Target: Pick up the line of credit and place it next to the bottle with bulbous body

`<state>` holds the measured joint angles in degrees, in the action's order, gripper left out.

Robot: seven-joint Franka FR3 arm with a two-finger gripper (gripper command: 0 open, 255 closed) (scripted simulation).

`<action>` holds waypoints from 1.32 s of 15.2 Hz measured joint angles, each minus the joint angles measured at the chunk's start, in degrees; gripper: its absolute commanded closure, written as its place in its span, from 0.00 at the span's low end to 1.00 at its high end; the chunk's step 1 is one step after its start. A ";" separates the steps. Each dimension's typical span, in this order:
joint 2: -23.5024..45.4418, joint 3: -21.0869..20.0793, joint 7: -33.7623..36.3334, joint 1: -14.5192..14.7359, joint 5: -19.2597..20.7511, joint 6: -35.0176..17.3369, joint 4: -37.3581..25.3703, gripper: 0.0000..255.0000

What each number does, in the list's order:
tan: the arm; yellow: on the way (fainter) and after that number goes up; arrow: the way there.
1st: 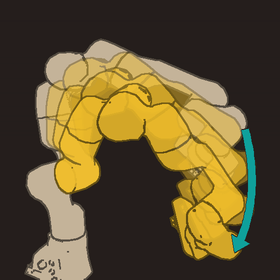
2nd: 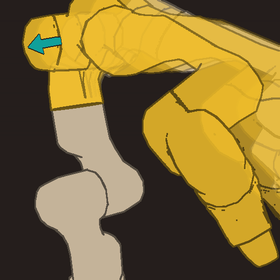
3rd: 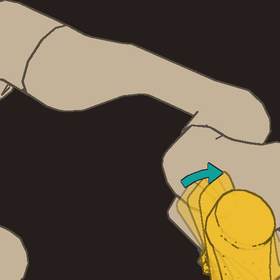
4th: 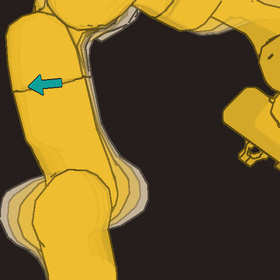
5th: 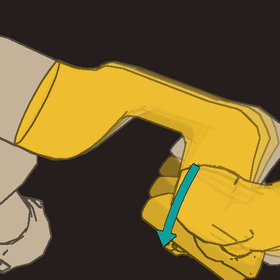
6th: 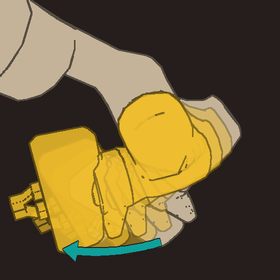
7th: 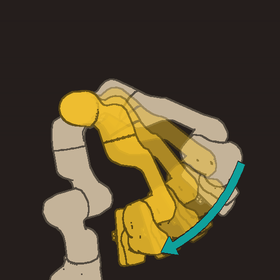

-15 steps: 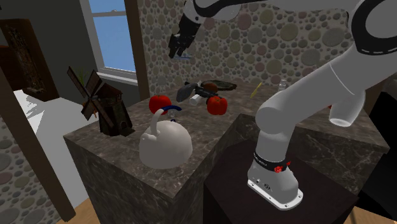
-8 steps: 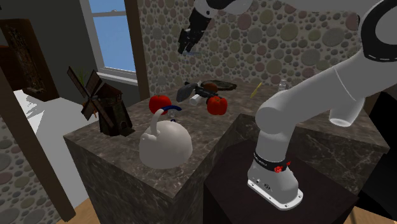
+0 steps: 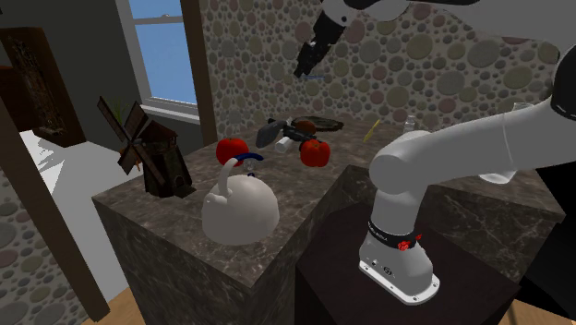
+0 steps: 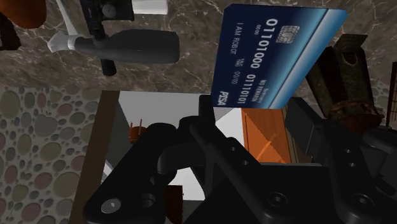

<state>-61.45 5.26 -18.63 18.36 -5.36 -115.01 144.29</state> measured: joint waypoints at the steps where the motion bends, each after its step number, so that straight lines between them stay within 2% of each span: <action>1: -1.04 0.99 -0.81 -0.35 0.50 1.14 0.01 1.00; 11: -11.57 14.02 -11.48 -5.25 8.00 13.03 -0.38 1.00; 20: -14.72 25.23 -21.31 -8.15 15.31 22.98 -7.34 1.00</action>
<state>-76.17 30.49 -39.94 10.21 9.95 -92.03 136.95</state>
